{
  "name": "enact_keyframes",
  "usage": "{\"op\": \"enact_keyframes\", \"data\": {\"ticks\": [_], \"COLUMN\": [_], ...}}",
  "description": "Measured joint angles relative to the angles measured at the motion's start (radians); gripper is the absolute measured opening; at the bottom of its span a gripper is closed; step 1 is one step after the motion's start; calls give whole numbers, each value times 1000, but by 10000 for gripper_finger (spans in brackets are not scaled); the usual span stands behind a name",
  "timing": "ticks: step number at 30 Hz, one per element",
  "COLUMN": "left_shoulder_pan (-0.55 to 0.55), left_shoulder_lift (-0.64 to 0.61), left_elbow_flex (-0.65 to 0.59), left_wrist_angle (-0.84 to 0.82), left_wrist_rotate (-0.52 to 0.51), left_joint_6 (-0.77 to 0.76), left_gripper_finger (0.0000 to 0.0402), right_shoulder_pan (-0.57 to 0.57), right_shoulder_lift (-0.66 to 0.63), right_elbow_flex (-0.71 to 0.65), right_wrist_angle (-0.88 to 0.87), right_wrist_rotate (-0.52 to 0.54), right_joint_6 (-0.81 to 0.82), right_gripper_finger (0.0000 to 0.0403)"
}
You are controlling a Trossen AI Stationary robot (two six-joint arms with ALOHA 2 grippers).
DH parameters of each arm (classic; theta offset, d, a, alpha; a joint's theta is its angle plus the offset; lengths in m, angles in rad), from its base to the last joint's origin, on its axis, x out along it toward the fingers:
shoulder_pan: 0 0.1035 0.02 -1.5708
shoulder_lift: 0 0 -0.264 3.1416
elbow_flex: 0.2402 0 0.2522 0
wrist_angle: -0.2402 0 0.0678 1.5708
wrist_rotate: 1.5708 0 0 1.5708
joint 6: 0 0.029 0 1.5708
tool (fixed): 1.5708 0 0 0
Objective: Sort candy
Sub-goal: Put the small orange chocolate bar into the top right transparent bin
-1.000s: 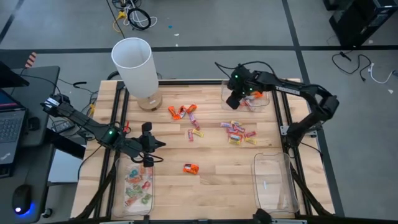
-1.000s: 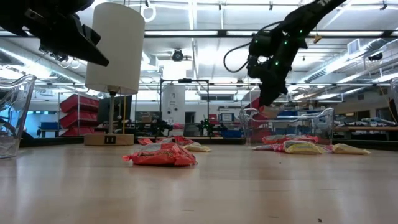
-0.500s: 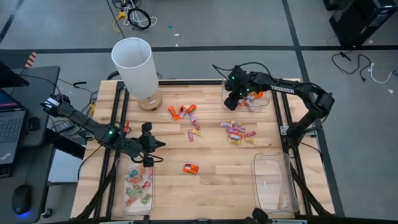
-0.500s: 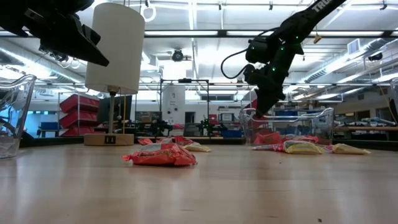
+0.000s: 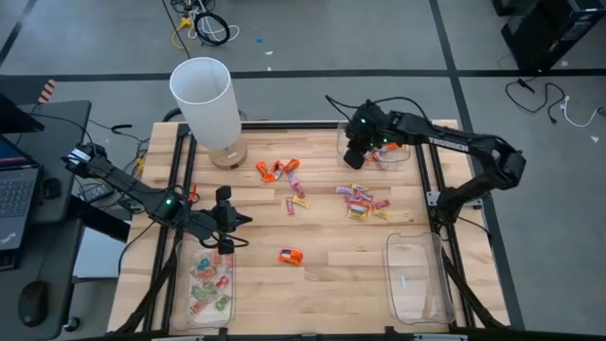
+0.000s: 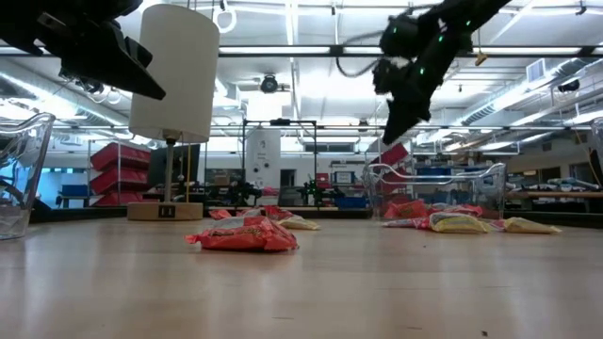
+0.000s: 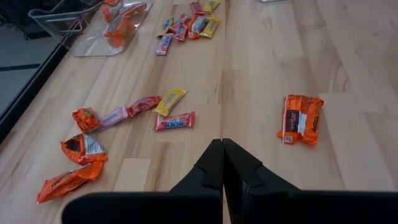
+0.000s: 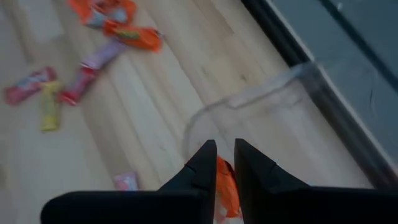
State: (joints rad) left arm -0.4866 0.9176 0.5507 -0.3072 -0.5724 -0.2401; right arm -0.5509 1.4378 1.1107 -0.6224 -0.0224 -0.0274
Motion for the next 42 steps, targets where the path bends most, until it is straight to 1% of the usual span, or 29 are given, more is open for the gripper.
{"op": "enact_keyframes", "data": {"ticks": [4,7,15,23,28,31,35,38,42], "left_shoulder_pan": [0,0,0,0,0,0,0,0,0], "left_shoulder_lift": [0,0,0,19,65,97,131,145,151], "left_elbow_flex": [0,0,0,0,0,0,0,0,0], "left_wrist_angle": [2,4,3,32,72,102,109,110,128], "left_wrist_rotate": [0,0,0,-1,-3,-3,-3,-3,-3], "left_joint_6": [0,-1,-7,-8,-8,-3,-3,-3,-3], "left_gripper_finger": [0,0,0,0,0,0,0,0,0], "right_shoulder_pan": [88,169,386,557,630,657,678,693,720], "right_shoulder_lift": [-69,-95,-99,-99,-99,-99,-99,-99,-98], "right_elbow_flex": [0,0,0,0,0,0,0,0,0], "right_wrist_angle": [0,0,-3,-2,-2,-11,-36,-39,-39], "right_wrist_rotate": [37,59,68,153,207,245,251,251,251], "right_joint_6": [35,60,135,218,285,368,455,465,429], "right_gripper_finger": [44,43,40,40,40,40,41,41,42]}}
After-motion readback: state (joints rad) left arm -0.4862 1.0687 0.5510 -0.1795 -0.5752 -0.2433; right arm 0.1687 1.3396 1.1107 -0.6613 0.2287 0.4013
